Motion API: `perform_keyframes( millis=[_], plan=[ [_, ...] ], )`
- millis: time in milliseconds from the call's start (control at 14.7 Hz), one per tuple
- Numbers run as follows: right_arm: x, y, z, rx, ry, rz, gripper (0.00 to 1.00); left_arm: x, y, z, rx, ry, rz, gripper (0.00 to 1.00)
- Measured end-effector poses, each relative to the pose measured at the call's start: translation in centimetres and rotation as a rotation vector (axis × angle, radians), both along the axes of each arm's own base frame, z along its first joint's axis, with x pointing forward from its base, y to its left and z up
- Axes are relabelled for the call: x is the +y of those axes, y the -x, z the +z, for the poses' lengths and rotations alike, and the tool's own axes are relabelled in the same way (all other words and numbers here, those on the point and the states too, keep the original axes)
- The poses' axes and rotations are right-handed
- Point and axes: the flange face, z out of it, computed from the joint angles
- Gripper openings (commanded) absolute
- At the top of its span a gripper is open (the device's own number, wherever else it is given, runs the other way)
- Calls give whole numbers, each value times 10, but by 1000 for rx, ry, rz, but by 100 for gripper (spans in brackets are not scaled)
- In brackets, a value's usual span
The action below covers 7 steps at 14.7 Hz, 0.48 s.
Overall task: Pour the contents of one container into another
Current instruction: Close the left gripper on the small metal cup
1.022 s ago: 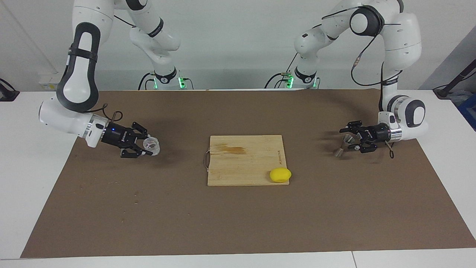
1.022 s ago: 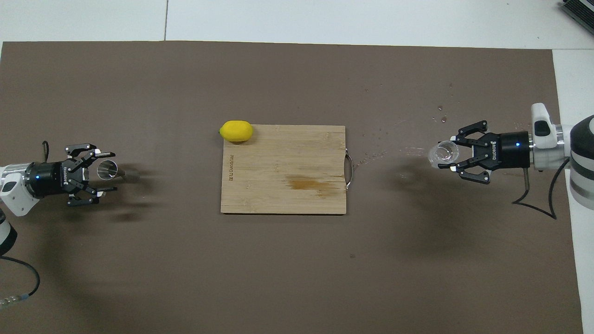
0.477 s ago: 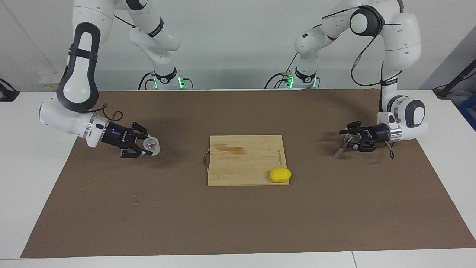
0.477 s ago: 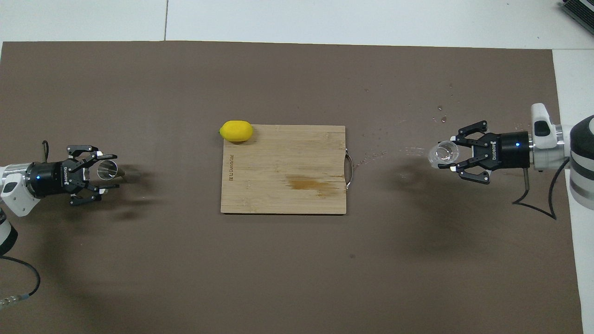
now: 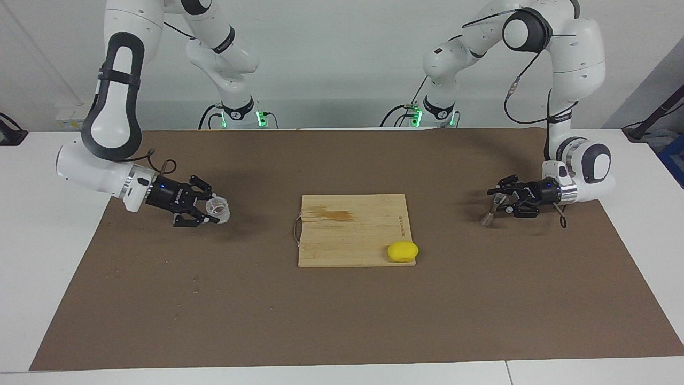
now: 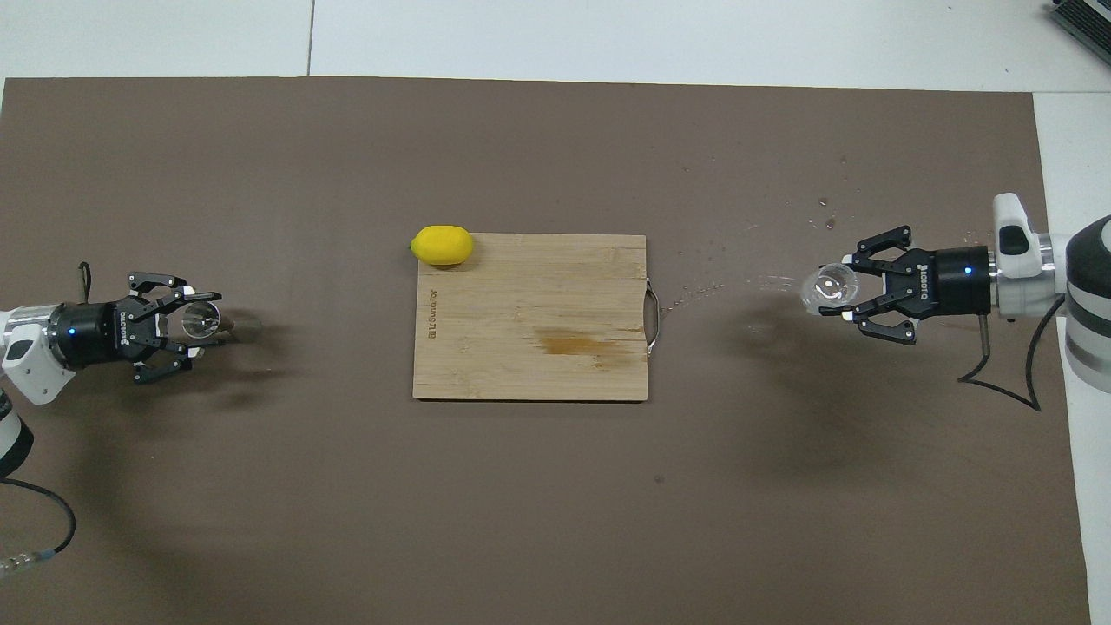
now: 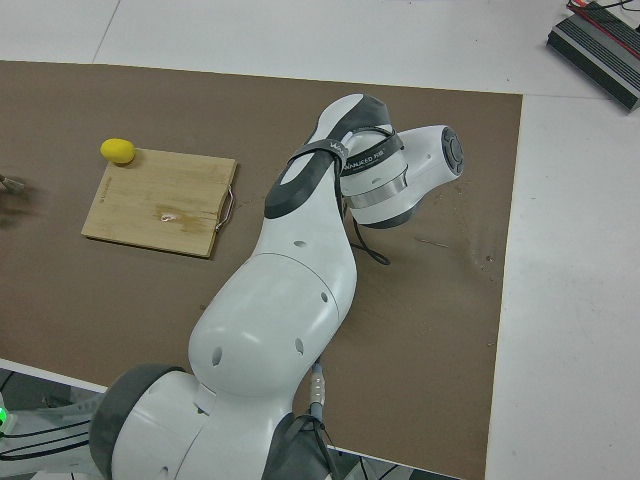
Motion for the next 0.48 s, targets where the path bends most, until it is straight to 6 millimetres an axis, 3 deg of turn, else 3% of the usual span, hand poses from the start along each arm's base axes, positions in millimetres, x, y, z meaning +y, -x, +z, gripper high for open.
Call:
perform_keyframes(
  millis=[136, 477],
  plan=[
    [0, 0, 0, 0, 0, 0, 0, 0, 0, 0, -1, 0, 0, 51],
    [0, 0, 0, 0, 0, 0, 0, -2, -1, 0, -1, 0, -4, 37]
  ],
)
